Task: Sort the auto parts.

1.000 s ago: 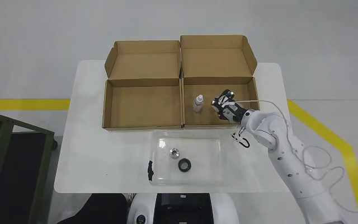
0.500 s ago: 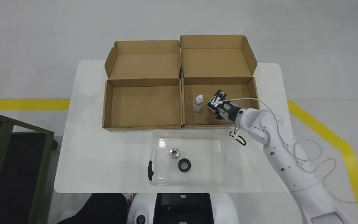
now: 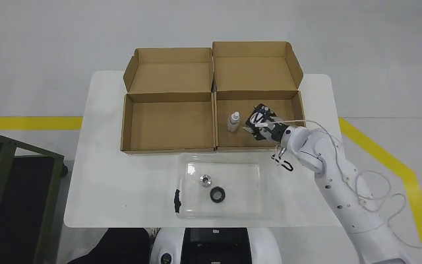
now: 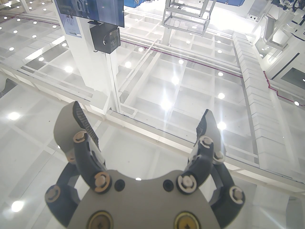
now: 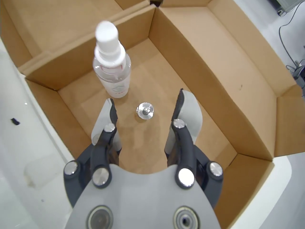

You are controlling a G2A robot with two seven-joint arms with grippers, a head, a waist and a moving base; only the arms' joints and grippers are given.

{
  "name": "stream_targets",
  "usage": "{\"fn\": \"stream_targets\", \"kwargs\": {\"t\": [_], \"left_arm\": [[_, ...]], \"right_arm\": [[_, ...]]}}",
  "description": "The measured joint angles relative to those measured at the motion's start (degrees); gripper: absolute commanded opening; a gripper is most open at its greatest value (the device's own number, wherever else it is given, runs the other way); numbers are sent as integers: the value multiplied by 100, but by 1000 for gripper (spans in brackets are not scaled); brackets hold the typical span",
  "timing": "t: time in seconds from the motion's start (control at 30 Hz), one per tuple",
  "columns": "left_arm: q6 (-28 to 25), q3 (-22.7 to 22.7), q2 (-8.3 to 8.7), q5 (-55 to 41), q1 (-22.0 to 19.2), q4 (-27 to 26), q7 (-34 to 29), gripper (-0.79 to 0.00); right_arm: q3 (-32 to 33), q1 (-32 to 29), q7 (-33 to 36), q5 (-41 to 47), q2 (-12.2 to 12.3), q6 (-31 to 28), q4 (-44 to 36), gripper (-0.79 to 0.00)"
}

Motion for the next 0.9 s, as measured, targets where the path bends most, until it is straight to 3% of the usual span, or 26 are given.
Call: {"fn": "stream_targets", "kwargs": {"t": [0.27,0.47,0.77,0.9], "left_arm": [[0,0,0,0,0,0,0,0],[0,0,0,0,0,0,0,0],[0,0,0,0,0,0,0,0],[0,0,0,0,0,0,0,0]], "right_arm": [[420,-897,-114,-334,168,-566,-1463,-83],[522,-1623,-330,-476,254,-973,-2230,-43],[494,-2308,-632,-820,348,-1502,-2665,-6],[429,-2467,-661,-1053,380,-1680,-2708,-31]]}}
